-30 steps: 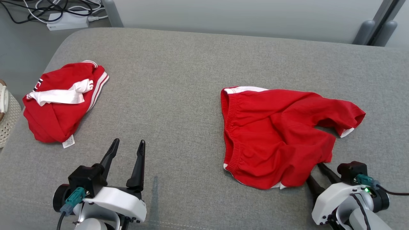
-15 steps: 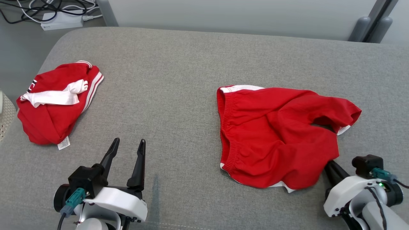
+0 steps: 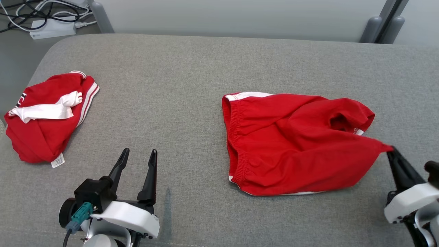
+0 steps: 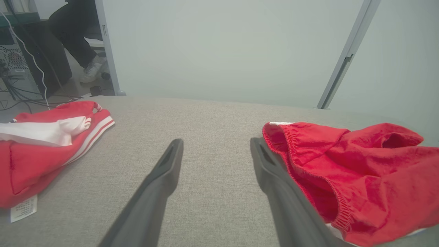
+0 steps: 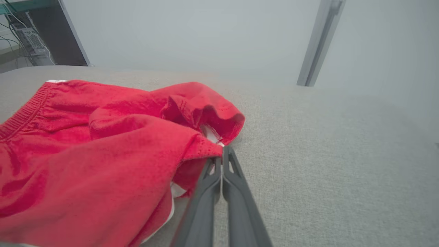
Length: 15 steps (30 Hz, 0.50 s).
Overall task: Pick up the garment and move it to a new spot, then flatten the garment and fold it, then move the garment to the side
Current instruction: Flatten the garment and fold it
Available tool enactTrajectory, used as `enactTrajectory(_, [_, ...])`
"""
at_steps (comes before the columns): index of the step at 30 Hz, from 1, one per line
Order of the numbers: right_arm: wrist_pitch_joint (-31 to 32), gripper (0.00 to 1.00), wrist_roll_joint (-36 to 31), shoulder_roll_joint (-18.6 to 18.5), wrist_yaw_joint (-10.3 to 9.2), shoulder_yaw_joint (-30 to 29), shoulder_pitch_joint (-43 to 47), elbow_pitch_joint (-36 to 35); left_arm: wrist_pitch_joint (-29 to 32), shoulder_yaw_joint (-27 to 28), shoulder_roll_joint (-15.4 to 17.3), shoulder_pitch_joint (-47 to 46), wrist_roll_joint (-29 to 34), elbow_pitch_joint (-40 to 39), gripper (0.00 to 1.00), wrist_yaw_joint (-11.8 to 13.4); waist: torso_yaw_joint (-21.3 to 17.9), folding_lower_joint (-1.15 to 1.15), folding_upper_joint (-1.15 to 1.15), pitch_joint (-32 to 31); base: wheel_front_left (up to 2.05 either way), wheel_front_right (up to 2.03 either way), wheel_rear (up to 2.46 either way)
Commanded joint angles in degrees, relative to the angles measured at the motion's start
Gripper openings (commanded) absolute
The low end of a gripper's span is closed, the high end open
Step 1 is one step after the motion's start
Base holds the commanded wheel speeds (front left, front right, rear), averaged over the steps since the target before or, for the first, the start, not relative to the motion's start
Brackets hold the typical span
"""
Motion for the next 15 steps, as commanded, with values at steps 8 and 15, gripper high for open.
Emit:
enactTrajectory(8, [7.6, 0.0, -7.0, 1.6, 0.0, -0.1, 2.6, -14.1, -0.3, 1.7, 1.4, -2.5, -0.4, -1.1, 1.0, 0.2, 0.3, 0.0, 0.0, 0.3, 0.0, 0.0, 0.0])
enactTrajectory(15, [9.9, 0.0, -5.5, 2.9, 0.0, -2.1, 4.4, -14.3, -0.4, 1.5, 1.4, -2.6, -0.6, -1.0, 1.0, 0.2, 0.4, 0.0, 0.0, 0.3, 0.0, 0.0, 0.0])
